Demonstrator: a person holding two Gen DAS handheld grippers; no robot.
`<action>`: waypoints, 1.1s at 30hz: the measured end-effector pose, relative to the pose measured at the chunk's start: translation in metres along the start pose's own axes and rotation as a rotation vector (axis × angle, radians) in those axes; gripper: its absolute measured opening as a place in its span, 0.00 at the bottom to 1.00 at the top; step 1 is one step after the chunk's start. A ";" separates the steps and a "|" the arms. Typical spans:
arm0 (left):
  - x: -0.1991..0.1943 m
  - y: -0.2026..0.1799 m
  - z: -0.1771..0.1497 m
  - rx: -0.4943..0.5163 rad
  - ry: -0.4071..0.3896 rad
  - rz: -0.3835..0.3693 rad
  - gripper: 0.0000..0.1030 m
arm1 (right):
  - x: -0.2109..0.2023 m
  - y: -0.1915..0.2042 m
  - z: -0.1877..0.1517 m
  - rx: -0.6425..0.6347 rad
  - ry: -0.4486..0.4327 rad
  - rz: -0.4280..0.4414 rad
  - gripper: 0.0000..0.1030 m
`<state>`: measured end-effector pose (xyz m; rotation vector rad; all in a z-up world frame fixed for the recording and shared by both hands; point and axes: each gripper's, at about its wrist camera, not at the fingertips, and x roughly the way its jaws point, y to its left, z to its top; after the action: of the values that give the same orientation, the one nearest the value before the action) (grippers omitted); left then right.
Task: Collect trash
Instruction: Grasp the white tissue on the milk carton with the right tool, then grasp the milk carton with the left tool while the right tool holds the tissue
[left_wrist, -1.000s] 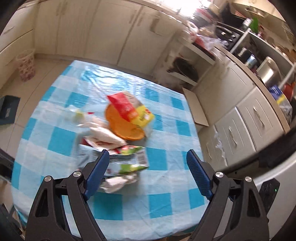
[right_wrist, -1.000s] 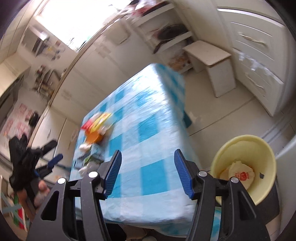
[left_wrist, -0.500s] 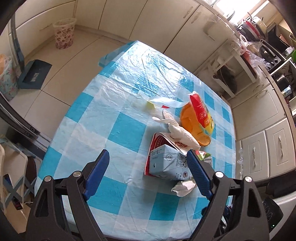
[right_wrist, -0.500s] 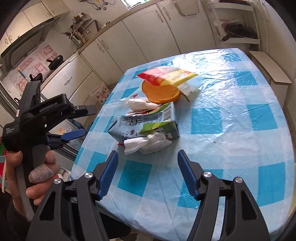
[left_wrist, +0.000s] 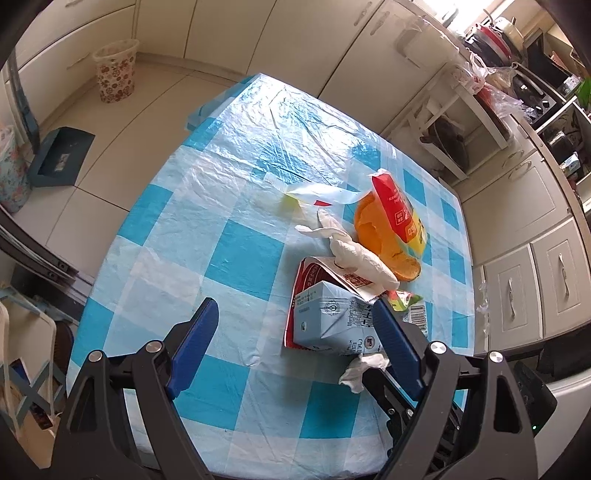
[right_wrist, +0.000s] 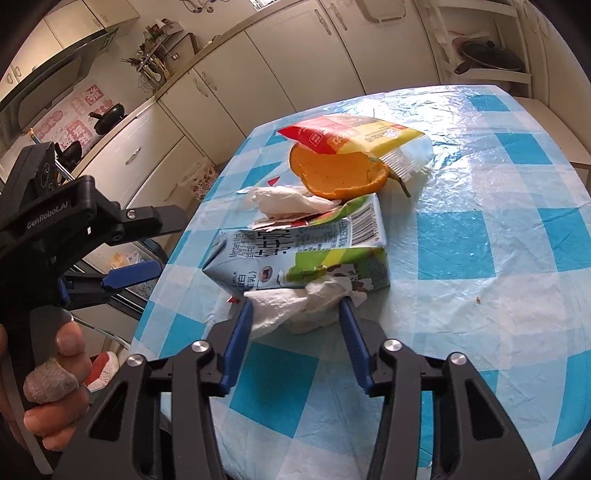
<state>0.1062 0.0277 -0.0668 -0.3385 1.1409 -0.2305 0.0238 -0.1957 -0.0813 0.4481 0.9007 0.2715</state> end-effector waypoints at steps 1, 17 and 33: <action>0.001 0.000 0.000 0.000 0.002 0.003 0.79 | 0.001 0.001 0.000 -0.009 0.002 0.006 0.31; 0.038 -0.014 0.012 0.005 0.009 0.033 0.79 | -0.059 -0.049 -0.003 0.035 -0.054 -0.035 0.08; 0.050 -0.022 0.017 -0.052 -0.014 -0.082 0.81 | -0.097 -0.088 -0.005 0.126 -0.105 -0.033 0.08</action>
<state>0.1413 -0.0077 -0.0949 -0.4329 1.1219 -0.2700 -0.0344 -0.3111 -0.0602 0.5585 0.8242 0.1595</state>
